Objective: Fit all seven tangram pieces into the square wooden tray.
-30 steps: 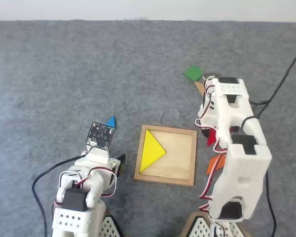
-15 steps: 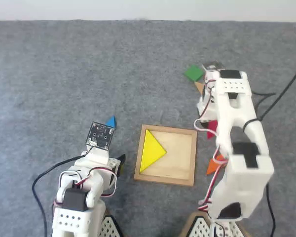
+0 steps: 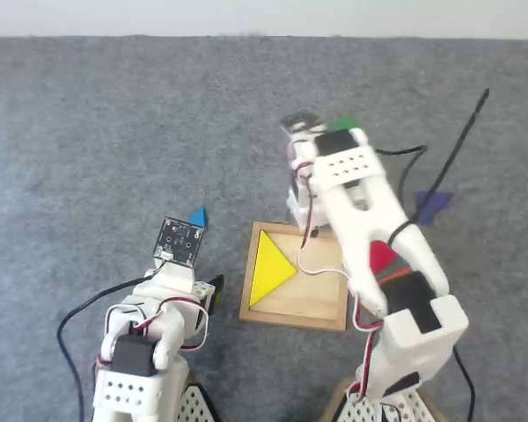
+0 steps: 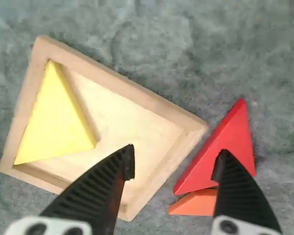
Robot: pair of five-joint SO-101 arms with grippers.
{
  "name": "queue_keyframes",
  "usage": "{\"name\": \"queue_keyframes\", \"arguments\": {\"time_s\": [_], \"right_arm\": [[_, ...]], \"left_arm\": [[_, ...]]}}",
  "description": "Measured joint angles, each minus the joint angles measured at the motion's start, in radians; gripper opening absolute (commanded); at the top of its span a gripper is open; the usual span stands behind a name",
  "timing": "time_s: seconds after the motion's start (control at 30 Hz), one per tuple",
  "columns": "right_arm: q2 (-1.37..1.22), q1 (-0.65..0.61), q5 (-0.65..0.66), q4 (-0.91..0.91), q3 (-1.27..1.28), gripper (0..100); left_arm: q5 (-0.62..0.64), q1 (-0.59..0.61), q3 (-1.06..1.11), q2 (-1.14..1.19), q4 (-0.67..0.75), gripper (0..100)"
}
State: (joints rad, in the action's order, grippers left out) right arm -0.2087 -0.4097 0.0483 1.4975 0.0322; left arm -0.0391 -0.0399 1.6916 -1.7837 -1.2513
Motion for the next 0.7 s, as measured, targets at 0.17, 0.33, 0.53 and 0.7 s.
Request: {"name": "queue_keyframes", "arguments": {"time_s": [0.17,0.33,0.53,0.7], "right_arm": [[0.061,0.058,0.0,0.002,0.014,25.5],[0.137,0.265,0.08,-0.043,0.157,25.6],[0.161,0.371,0.273,-0.19,0.374,29.9],[0.172,0.321,0.302,-0.213,0.419,33.5]], "left_arm": [[0.0,0.0,0.0,0.0,0.0,21],[0.0,0.0,0.0,0.0,0.0,21],[0.0,0.0,0.0,0.0,0.0,21],[0.0,0.0,0.0,0.0,0.0,21]]}}
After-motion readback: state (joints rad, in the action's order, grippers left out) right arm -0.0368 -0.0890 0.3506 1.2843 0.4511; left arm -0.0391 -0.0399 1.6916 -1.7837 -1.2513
